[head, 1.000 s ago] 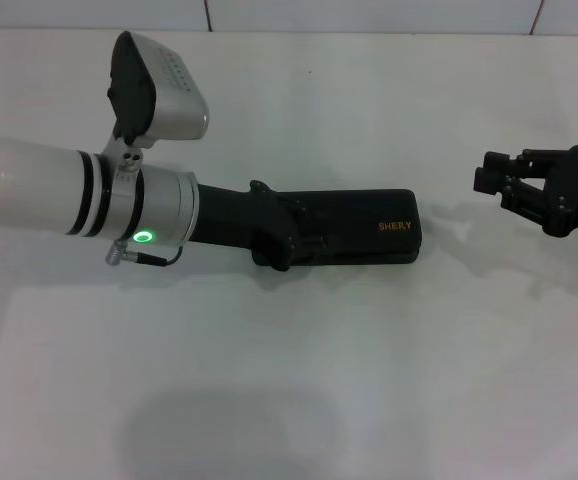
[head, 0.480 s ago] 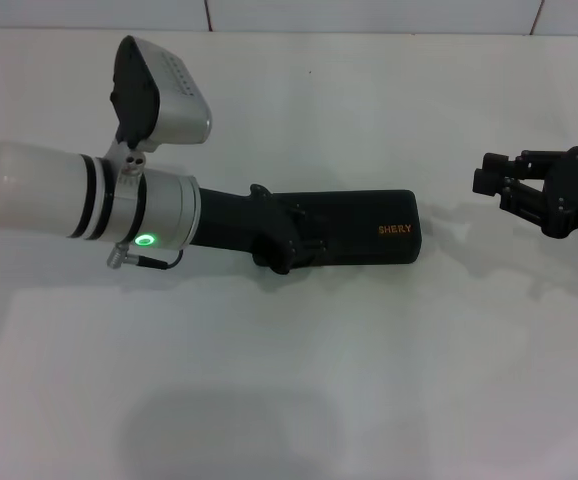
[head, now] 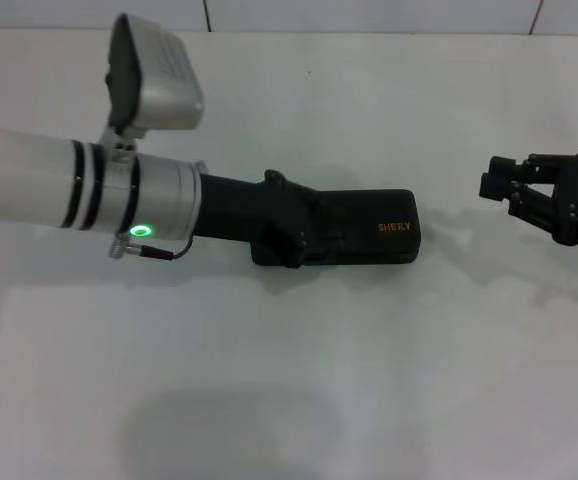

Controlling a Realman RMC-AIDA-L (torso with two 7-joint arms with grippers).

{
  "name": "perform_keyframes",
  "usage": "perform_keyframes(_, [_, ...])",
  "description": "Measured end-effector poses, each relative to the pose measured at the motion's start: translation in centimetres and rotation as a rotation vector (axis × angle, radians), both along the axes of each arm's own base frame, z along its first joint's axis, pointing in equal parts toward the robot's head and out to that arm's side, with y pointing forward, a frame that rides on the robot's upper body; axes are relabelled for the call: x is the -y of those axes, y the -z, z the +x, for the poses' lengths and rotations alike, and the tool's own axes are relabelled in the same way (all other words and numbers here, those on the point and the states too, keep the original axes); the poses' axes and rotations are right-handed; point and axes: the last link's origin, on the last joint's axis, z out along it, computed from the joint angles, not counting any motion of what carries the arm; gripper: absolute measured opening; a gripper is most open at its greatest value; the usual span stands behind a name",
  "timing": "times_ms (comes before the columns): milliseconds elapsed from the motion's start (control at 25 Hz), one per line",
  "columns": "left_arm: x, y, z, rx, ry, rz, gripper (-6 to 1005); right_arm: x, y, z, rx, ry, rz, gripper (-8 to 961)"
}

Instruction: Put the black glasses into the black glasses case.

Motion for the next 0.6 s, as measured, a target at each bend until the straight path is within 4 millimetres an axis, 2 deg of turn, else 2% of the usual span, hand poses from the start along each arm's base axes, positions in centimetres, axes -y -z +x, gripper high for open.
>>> perform_keyframes(160, [1.3,-2.7,1.9,0.135,0.056,-0.031,349,1.1,-0.6,-0.8,-0.04,-0.075,-0.035,240])
perform_keyframes(320, [2.5,-6.0,2.4,0.253,0.077,-0.099,352,2.5,-1.1,-2.2,-0.059,-0.2,-0.095,242])
perform_keyframes(440, [3.4,-8.6,1.9,0.387,0.101,-0.115,355,3.3,-1.2,-3.3,-0.082,-0.28,-0.147,242])
perform_keyframes(560, [4.8,-10.0,0.9,0.491,0.181,-0.112,357,3.8,-0.8,-4.5,-0.116,-0.344,-0.191,267])
perform_keyframes(600, [5.1,-10.2,0.6,0.505,0.199,-0.111,435,3.9,-0.6,-4.9,-0.122,-0.364,-0.203,291])
